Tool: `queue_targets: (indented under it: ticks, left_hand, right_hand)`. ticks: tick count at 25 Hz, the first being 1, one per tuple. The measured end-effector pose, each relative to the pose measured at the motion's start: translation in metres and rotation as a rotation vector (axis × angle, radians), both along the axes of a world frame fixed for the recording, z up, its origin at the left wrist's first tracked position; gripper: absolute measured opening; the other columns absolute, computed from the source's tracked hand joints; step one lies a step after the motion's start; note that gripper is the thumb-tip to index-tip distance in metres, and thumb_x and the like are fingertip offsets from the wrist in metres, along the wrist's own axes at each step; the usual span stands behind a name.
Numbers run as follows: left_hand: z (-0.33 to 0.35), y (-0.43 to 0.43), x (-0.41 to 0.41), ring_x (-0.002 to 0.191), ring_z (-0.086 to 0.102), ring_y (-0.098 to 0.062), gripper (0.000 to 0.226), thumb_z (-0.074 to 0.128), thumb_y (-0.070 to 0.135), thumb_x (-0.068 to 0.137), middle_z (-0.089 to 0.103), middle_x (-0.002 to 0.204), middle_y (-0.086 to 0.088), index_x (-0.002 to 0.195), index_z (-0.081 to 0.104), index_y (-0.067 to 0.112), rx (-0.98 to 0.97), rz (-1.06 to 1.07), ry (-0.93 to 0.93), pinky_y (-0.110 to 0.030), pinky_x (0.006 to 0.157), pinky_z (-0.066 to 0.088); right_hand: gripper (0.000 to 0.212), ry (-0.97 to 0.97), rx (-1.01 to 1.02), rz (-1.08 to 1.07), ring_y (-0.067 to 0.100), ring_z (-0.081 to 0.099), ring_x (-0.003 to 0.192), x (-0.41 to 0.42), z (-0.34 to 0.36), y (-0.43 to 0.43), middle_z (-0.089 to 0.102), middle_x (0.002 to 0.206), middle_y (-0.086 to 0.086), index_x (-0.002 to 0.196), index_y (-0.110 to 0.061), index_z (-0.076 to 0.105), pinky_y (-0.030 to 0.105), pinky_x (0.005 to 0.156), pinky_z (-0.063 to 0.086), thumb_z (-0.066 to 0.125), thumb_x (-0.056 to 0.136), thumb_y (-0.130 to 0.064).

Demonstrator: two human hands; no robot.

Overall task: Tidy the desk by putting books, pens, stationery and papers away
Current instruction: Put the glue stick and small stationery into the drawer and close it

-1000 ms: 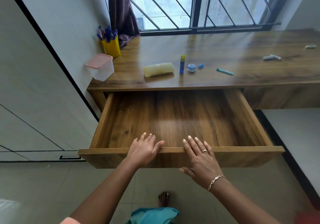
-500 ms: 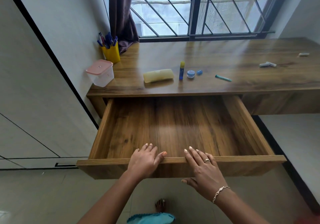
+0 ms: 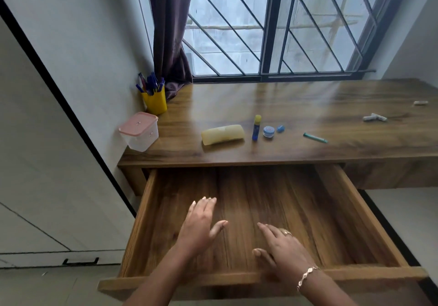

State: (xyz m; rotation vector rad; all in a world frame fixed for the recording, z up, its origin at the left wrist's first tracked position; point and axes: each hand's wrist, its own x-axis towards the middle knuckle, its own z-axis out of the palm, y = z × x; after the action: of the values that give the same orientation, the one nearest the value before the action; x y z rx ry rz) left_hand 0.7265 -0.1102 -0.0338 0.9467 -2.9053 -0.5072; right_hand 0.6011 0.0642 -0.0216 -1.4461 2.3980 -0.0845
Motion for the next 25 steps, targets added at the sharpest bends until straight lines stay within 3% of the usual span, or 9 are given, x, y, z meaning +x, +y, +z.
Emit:
queue_targets:
  ticks: [2,3,5,8,13,17,20,22,25]
  left_hand:
    - [0.008,-0.030,-0.017,0.145,0.014,-0.014,0.068,0.044,0.046,0.094,0.024,0.154,-0.004,0.148,0.020,0.013,-0.027,0.010,0.087,-0.027,0.118,0.003]
    - [0.011,-0.045,-0.026,0.145,0.016,-0.015,0.067,0.046,0.044,0.094,0.025,0.154,-0.005,0.148,0.022,0.012,-0.032,0.015,0.132,-0.027,0.118,0.004]
    - [0.018,-0.073,-0.041,0.144,0.018,-0.016,0.066,0.049,0.041,0.093,0.027,0.154,-0.005,0.147,0.025,0.012,-0.058,0.020,0.194,-0.028,0.118,0.007]
    - [0.028,-0.113,-0.062,0.144,0.020,-0.018,0.065,0.053,0.036,0.092,0.026,0.154,-0.007,0.146,0.027,0.011,-0.096,0.037,0.241,-0.032,0.119,0.012]
    - [0.046,-0.164,-0.106,0.142,0.022,-0.024,0.067,0.055,0.034,0.091,0.025,0.153,-0.011,0.146,0.025,0.009,-0.144,0.033,0.147,-0.035,0.117,0.015]
    - [0.048,-0.182,-0.131,0.142,0.022,-0.024,0.070,0.058,0.029,0.090,0.024,0.154,-0.011,0.147,0.023,0.007,-0.128,-0.001,0.060,-0.032,0.115,0.018]
    - [0.046,-0.189,-0.141,0.135,0.036,-0.026,0.063,0.056,0.021,0.091,0.033,0.150,-0.008,0.145,0.027,0.008,-0.098,-0.004,0.035,-0.033,0.108,0.030]
    - [0.047,-0.191,-0.144,0.127,0.044,-0.029,0.057,0.056,0.018,0.090,0.040,0.145,-0.007,0.142,0.033,0.009,-0.084,0.016,0.033,-0.034,0.102,0.037]
    - [0.048,-0.193,-0.140,0.124,0.046,-0.031,0.055,0.057,0.015,0.088,0.042,0.142,-0.009,0.139,0.036,0.009,-0.073,-0.017,0.013,-0.036,0.099,0.039]
  right_hand:
    - [0.075,0.042,-0.016,0.071,0.019,0.023,0.141,-0.021,0.014,-0.041,0.022,0.154,-0.001,0.149,-0.020,0.013,0.030,0.115,0.023,0.016,0.088,-0.064]
    - [0.064,0.058,-0.043,0.095,0.019,0.022,0.141,-0.032,0.021,-0.063,0.022,0.154,0.001,0.148,-0.019,0.014,0.030,0.116,0.021,0.031,0.094,-0.048]
    - [0.060,0.086,-0.082,0.115,0.022,0.023,0.141,-0.051,0.036,-0.103,0.023,0.154,0.005,0.148,-0.017,0.017,0.031,0.116,0.021,0.043,0.096,-0.032]
    - [0.058,0.164,-0.110,0.132,0.027,0.030,0.137,-0.075,0.052,-0.157,0.028,0.151,0.009,0.147,-0.014,0.021,0.033,0.112,0.028,0.045,0.095,-0.023]
    - [0.056,0.231,-0.087,0.106,0.032,0.037,0.131,-0.106,0.064,-0.220,0.030,0.149,0.011,0.145,-0.010,0.023,0.035,0.106,0.032,0.044,0.093,-0.014]
    - [0.069,0.254,-0.084,0.101,0.029,0.014,0.144,-0.127,0.061,-0.249,0.012,0.155,0.015,0.147,-0.003,0.008,0.032,0.116,0.017,0.044,0.089,-0.002]
    - [0.072,0.248,-0.034,0.126,0.027,0.003,0.146,-0.140,0.053,-0.264,0.005,0.156,0.016,0.148,-0.003,0.004,0.034,0.119,0.010,0.042,0.087,0.001]
    - [0.071,0.232,-0.026,0.136,0.028,0.007,0.145,-0.146,0.049,-0.271,0.011,0.155,0.016,0.148,-0.005,0.008,0.034,0.119,0.012,0.045,0.087,-0.002]
    - [0.067,0.243,-0.059,0.152,0.033,0.033,0.134,-0.152,0.045,-0.271,0.031,0.143,0.016,0.144,-0.008,0.025,0.035,0.110,0.029,0.054,0.083,-0.008]
